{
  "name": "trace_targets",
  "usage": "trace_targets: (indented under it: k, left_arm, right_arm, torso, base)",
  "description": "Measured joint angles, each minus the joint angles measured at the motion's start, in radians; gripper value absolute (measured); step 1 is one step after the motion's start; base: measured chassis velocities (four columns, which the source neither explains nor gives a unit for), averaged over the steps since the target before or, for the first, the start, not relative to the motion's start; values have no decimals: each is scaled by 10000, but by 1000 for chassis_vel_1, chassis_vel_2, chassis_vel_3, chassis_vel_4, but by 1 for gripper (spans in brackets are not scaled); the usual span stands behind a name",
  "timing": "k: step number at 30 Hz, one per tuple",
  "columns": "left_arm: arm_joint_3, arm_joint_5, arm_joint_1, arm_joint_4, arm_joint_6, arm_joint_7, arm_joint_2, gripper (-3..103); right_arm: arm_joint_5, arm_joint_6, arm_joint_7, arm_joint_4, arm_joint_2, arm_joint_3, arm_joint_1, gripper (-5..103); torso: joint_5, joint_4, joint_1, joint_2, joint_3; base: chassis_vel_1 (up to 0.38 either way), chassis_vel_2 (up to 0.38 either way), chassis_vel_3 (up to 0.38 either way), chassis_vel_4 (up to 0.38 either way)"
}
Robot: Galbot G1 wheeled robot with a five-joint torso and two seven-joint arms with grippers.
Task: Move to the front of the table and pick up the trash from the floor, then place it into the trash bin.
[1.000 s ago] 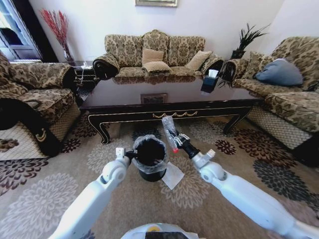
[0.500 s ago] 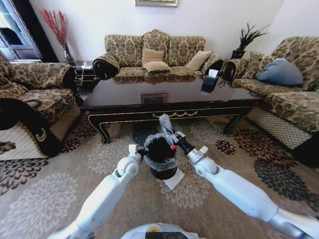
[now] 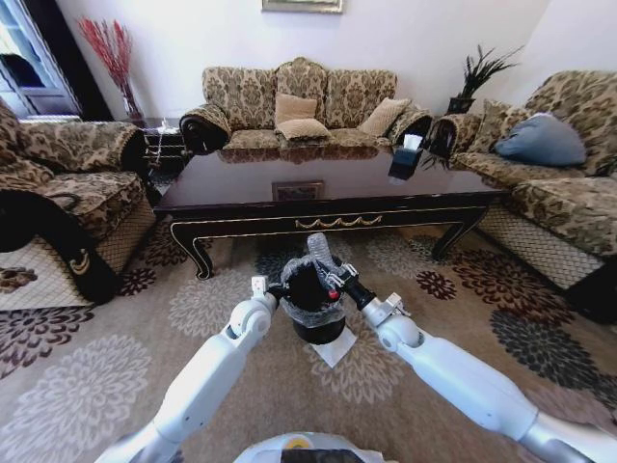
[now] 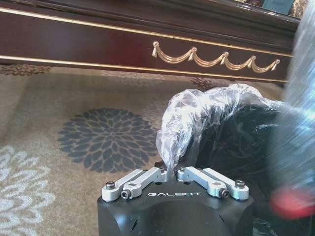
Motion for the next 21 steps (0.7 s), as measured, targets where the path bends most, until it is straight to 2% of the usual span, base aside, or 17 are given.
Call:
trace_targets:
  k: [2, 3, 5, 8, 10, 13, 15, 19, 20, 21]
  left_arm:
    - [-33, 5, 18, 0, -2, -1, 34, 3]
    - [-33, 5, 18, 0, -2, -1, 34, 3]
    - [-115, 14, 91, -63, -2, -33, 81, 3]
    - [-216, 12, 194, -191, -3, -52, 163, 3]
    - [-402, 12, 346, -319, -3, -55, 306, 3]
    - [-945, 4, 705, -575, 9, -81, 607, 3]
    - [-1117, -11, 829, -674, 9, -93, 714, 3]
    - [-2341, -273, 1786, -1421, 0, -183, 1459, 3]
    - [-2341, -273, 1786, -1421, 0, -183, 1459, 3]
    - [-2672, -297, 2068, -1622, -3, -200, 1645, 3]
  right_arm:
    - [31, 5, -93, 84, -49, 24, -13, 77]
    - [31, 5, -93, 84, -49, 24, -13, 77]
    - [79, 1, -324, 111, -87, 230, -105, 88]
    - [180, -81, -215, 86, -84, 525, -190, 93]
    - [270, -302, 237, -45, -51, 882, -259, 99]
    - [244, -751, 1075, -378, 29, 1461, -416, 100]
    - [203, -897, 1334, -481, 54, 1617, -494, 100]
    - [155, -2193, 3148, -945, 170, 2354, -1103, 100]
    - [155, -2193, 3148, -945, 170, 2354, -1103, 100]
    - [154, -2738, 3635, -1102, 174, 2511, -1245, 100]
  torso:
    - [0, 0, 0, 1, 0]
    - [0, 0, 0, 1, 0]
    - [0, 0, 0, 1, 0]
    - [0, -1, 0, 1, 0]
    - [-1, -3, 0, 1, 0]
    - [-1, 1, 0, 1, 0]
    - [0, 4, 0, 2, 0]
    - [0, -2, 0, 1, 0]
    - [0, -2, 0, 1, 0]
    - [1, 2, 0, 2, 0]
  base:
    - [0, 0, 0, 0]
    - [0, 0, 0, 0]
    - [0, 0, 0, 0]
    - [0, 0, 0, 0]
    - [0, 0, 0, 0]
    - [0, 0, 0, 0]
    - [0, 0, 0, 0]
    - [0, 0, 0, 0]
    - [0, 0, 0, 0]
    - [0, 0, 0, 0]
